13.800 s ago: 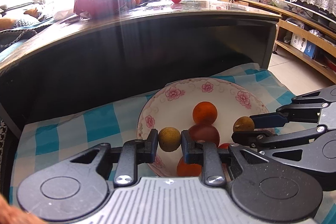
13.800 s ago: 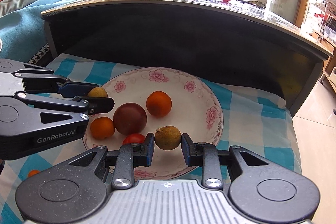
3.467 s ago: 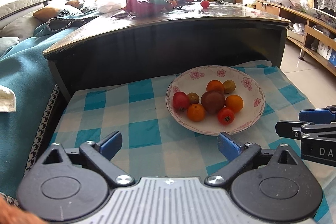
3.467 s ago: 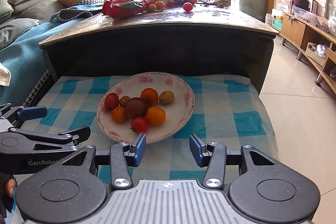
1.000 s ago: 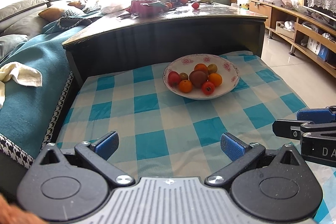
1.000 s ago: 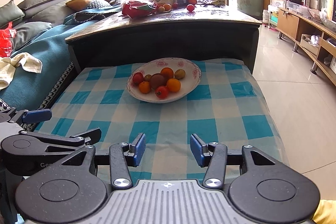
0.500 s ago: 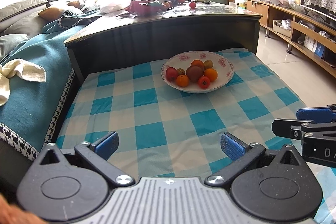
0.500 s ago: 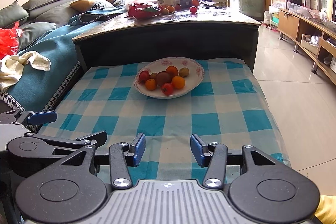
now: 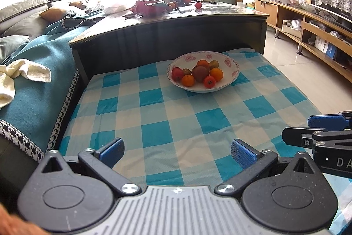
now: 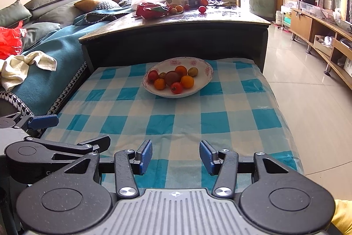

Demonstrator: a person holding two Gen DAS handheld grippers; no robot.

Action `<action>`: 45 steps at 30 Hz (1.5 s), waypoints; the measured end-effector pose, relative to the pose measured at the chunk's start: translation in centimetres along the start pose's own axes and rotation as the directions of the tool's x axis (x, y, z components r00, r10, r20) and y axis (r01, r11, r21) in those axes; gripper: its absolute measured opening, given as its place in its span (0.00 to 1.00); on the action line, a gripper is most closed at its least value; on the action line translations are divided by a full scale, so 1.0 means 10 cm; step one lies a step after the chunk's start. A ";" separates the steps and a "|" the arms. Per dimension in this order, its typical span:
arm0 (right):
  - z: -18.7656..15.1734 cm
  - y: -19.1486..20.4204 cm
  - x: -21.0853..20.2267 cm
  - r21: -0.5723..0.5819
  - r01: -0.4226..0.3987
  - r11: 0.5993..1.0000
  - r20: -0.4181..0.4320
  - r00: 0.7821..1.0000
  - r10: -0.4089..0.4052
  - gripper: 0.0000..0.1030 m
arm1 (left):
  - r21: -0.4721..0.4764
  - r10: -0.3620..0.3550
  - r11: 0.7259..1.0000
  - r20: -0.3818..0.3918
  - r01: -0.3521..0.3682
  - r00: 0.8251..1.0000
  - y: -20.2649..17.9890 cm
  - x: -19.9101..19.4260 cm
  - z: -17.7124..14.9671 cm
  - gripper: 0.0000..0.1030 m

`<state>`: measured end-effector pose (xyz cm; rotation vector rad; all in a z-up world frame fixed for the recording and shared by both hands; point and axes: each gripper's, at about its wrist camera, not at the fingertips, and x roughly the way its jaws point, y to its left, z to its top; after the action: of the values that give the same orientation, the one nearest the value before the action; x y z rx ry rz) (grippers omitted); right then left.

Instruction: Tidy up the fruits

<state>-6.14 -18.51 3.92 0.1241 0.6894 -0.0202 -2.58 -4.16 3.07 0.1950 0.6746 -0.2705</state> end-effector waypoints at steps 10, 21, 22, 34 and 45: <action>-0.13 0.06 -0.13 -0.007 -0.005 1.000 -0.011 1.000 0.005 0.42 | 0.010 -0.003 1.000 0.006 0.003 1.000 -0.02 -0.16 -0.09 1.00; -0.24 0.10 -0.22 -0.001 -0.013 1.000 -0.024 1.000 0.012 0.42 | 0.001 -0.002 1.000 -0.022 0.002 1.000 -0.02 -0.26 -0.23 1.00; -0.25 0.11 -0.23 0.001 -0.014 1.000 -0.025 1.000 0.014 0.42 | 0.000 0.000 1.000 -0.024 0.000 1.000 -0.02 -0.27 -0.25 1.00; -0.34 0.14 -0.28 0.001 -0.018 1.000 -0.042 0.999 0.018 0.42 | -0.005 0.008 1.000 -0.043 -0.008 0.999 -0.03 -0.31 -0.35 1.00; -0.40 0.15 -0.28 0.000 -0.020 1.000 -0.053 0.998 0.020 0.43 | -0.004 0.017 1.000 -0.052 -0.018 0.999 -0.03 -0.30 -0.37 1.00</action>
<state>-10.69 -16.60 2.81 0.1314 0.7411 0.0029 -7.07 -2.93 2.11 0.2037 0.7243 -0.2476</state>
